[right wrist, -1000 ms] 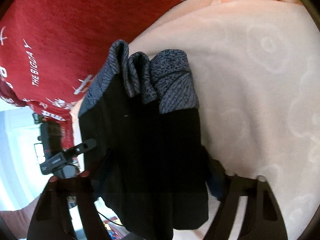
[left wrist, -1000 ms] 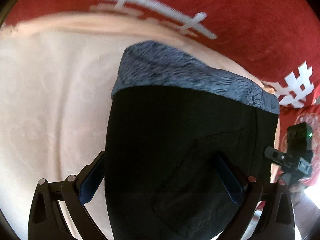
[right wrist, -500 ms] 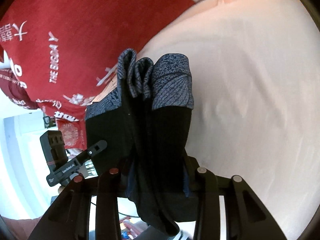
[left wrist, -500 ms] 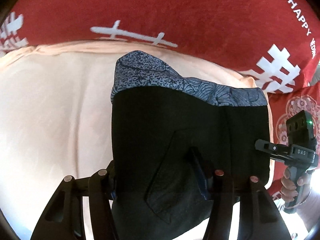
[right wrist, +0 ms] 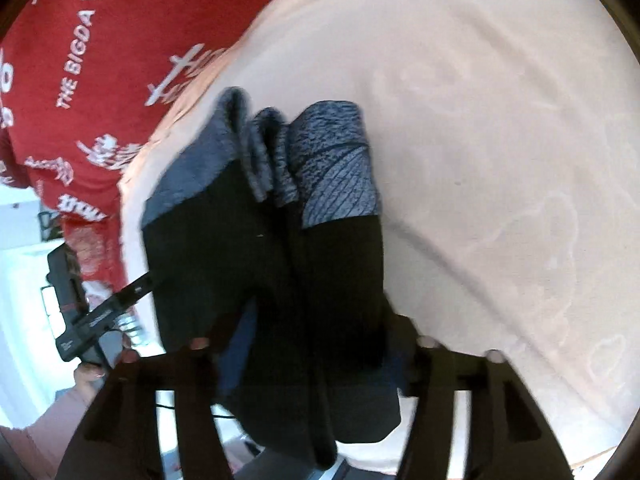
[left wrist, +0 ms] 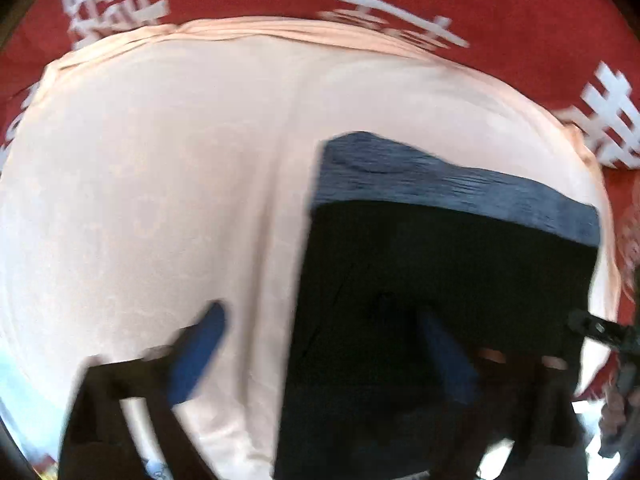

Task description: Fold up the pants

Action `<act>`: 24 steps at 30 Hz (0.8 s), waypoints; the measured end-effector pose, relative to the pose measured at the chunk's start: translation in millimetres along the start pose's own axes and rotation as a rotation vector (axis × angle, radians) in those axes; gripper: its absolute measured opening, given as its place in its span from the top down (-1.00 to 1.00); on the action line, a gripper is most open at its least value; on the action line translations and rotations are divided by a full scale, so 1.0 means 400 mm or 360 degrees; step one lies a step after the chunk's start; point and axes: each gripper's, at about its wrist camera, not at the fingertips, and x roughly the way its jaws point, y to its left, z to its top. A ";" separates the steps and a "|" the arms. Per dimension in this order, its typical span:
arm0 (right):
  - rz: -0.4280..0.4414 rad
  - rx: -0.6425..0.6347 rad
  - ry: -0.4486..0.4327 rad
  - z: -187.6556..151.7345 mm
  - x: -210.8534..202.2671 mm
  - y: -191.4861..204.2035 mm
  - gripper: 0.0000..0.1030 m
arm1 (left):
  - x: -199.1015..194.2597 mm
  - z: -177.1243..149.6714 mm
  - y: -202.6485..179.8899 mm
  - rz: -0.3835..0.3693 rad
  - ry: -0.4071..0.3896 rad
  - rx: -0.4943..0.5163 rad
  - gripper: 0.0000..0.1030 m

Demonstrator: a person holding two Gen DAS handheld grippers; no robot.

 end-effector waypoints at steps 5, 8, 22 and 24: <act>-0.0143 -0.0036 -0.0068 -0.014 -0.009 0.017 -0.55 | 0.002 -0.011 0.014 -0.0065 -0.0017 -0.0007 -1.00; -0.0314 -0.0067 -0.0099 -0.025 -0.020 0.064 -0.56 | -0.019 -0.017 0.006 0.0010 -0.0007 0.0038 -1.00; -0.0635 -0.0062 -0.0322 -0.195 -0.163 0.187 -0.99 | -0.173 -0.116 -0.059 0.0201 -0.0002 0.0256 -1.00; -0.0667 -0.0092 -0.0351 -0.223 -0.171 0.221 -0.99 | -0.194 -0.136 -0.069 0.0197 0.0002 0.0281 -1.00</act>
